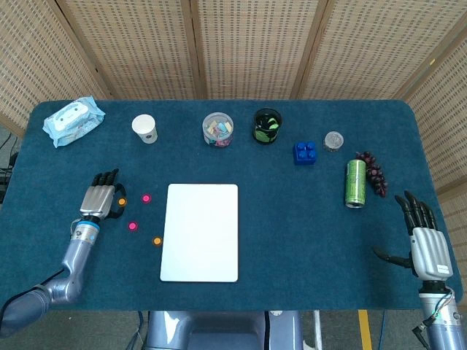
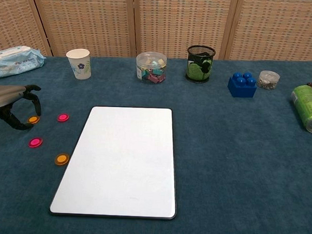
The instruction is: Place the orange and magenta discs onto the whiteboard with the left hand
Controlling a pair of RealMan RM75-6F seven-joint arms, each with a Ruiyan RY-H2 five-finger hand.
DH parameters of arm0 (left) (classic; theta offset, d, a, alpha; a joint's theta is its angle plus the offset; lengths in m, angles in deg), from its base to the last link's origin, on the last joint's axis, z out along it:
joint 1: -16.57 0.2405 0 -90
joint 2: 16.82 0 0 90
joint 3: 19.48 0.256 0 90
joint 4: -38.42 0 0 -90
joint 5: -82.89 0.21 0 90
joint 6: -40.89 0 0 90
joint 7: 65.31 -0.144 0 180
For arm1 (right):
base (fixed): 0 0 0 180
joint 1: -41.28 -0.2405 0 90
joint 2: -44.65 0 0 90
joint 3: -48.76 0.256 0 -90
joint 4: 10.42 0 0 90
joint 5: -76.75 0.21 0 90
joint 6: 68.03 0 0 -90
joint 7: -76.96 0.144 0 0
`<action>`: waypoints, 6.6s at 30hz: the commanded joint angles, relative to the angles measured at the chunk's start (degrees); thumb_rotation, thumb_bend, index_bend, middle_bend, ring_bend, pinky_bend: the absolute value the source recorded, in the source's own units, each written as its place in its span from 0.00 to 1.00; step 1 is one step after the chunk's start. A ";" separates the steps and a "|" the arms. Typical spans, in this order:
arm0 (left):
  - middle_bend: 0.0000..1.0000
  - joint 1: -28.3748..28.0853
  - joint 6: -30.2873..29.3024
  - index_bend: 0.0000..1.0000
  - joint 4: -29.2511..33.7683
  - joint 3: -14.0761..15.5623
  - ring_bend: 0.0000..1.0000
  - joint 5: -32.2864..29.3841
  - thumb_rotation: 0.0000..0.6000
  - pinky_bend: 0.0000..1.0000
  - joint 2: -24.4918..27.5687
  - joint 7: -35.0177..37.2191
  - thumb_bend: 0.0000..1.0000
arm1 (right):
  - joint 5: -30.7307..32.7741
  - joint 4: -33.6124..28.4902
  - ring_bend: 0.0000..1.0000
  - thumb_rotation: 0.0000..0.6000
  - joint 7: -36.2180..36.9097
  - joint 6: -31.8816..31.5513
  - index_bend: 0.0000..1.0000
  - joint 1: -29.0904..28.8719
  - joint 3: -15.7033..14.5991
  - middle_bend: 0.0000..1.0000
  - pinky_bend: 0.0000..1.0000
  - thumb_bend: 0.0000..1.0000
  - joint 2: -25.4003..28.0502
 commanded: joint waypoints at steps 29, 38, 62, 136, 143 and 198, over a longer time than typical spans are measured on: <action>0.00 -8.43 -0.46 0.56 16.96 -4.35 0.00 -4.86 1.00 0.00 0.35 -14.05 0.34 | 0.43 -0.38 0.00 1.00 1.04 0.76 0.00 -0.10 -0.04 0.00 0.00 0.13 0.40; 0.00 -12.92 -1.32 0.56 9.64 -4.57 0.00 -7.76 1.00 0.00 -7.53 -19.37 0.35 | 0.67 -0.37 0.00 1.00 1.83 1.27 0.00 -0.22 -0.02 0.00 0.00 0.13 0.63; 0.00 -10.08 -4.54 0.10 17.48 -2.28 0.00 -7.21 1.00 0.00 -1.41 -17.51 0.32 | 1.10 -0.71 0.00 1.00 2.08 1.83 0.00 -0.31 -0.07 0.00 0.00 0.13 0.97; 0.00 5.27 -8.72 0.52 20.76 11.36 0.00 17.67 1.00 0.00 3.69 0.20 0.35 | 1.12 -1.10 0.00 1.00 2.07 1.95 0.00 -0.22 -0.28 0.00 0.00 0.13 1.21; 0.00 5.59 -9.53 0.53 21.45 10.90 0.00 18.25 1.00 0.00 4.31 0.54 0.35 | 1.14 -1.13 0.00 1.00 2.07 1.99 0.00 -0.24 -0.27 0.00 0.00 0.13 1.21; 0.00 -19.64 5.14 0.52 0.38 -7.14 0.00 -10.23 1.00 0.00 -11.77 -14.97 0.31 | 2.22 -1.70 0.00 1.00 4.39 3.68 0.00 -0.49 -0.19 0.00 0.00 0.13 2.04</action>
